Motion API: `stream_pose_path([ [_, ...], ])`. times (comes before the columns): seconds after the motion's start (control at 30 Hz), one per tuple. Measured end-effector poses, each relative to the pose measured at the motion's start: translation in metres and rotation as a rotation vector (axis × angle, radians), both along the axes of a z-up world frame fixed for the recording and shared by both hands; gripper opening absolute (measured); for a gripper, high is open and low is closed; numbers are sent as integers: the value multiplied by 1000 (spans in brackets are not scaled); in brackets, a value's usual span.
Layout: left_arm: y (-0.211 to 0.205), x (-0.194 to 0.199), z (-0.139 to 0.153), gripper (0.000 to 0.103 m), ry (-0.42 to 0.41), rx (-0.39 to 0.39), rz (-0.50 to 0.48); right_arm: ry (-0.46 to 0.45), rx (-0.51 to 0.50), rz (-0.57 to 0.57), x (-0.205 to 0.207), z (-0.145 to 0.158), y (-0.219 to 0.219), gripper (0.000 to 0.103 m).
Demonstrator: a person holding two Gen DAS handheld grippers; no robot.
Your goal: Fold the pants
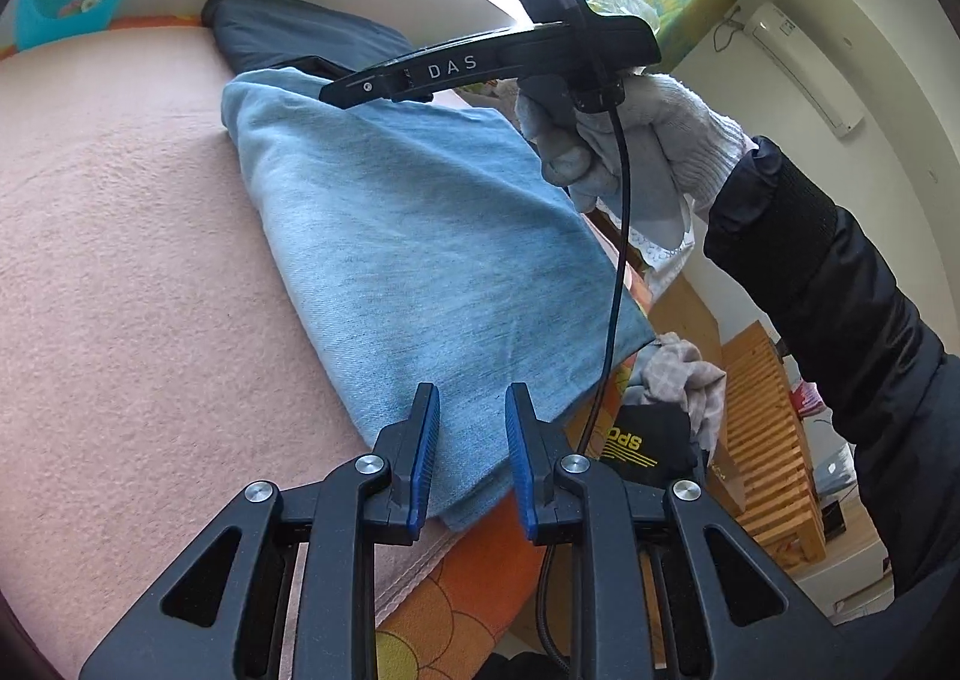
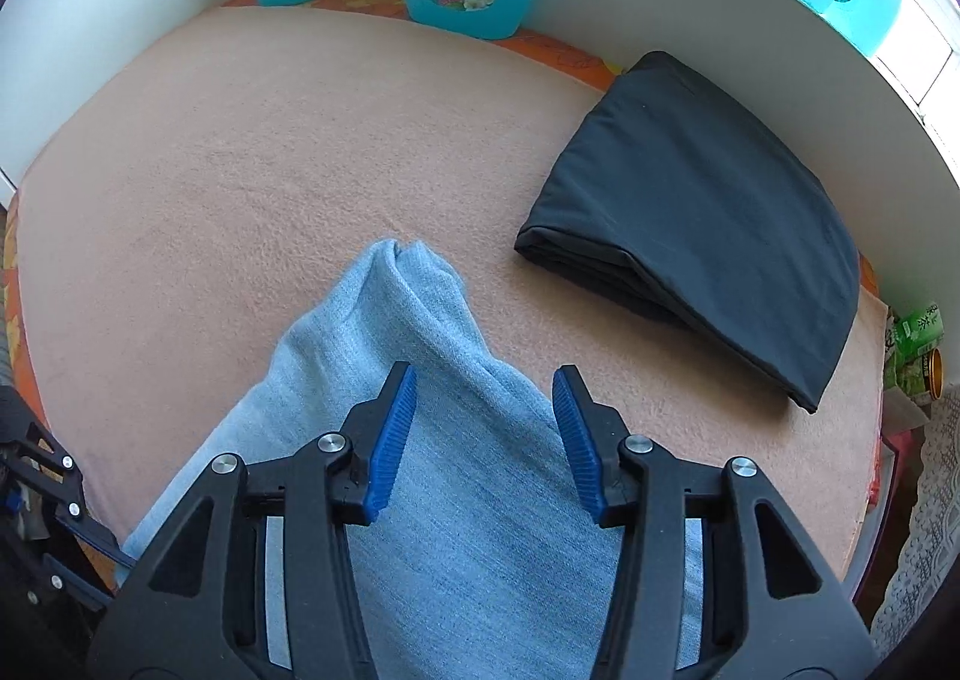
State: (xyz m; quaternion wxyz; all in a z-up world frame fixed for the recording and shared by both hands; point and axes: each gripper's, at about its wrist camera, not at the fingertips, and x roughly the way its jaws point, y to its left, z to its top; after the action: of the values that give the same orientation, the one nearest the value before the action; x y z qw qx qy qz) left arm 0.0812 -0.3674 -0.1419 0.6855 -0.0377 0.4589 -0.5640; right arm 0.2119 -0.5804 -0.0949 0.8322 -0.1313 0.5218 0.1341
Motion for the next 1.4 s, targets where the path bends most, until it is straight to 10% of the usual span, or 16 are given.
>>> stream_pose_path([
  [0.07, 0, 0, 0, 20, -11, 8, -4, 14, -14, -3, 2, -6, 4, 8],
  [0.33, -5, 0, -6, 21, -2, 28, -16, -57, -204, -176, 16, -6, -13, 0],
  [0.53, 5, 8, 2, 22, 21, 16, -16, -152, -46, -253, -4, 28, -36, 0],
  [0.73, 29, 38, 17, 38, 11, 5, 53, -250, 74, -340, -72, 67, -46, 5],
  [0.87, 45, 52, 24, 38, -6, 11, 101, -337, 134, -436, -131, 88, -55, 50],
  [1.4, 67, 47, 67, 45, -143, 2, 131, -374, 309, -798, -309, 48, -44, 51],
])
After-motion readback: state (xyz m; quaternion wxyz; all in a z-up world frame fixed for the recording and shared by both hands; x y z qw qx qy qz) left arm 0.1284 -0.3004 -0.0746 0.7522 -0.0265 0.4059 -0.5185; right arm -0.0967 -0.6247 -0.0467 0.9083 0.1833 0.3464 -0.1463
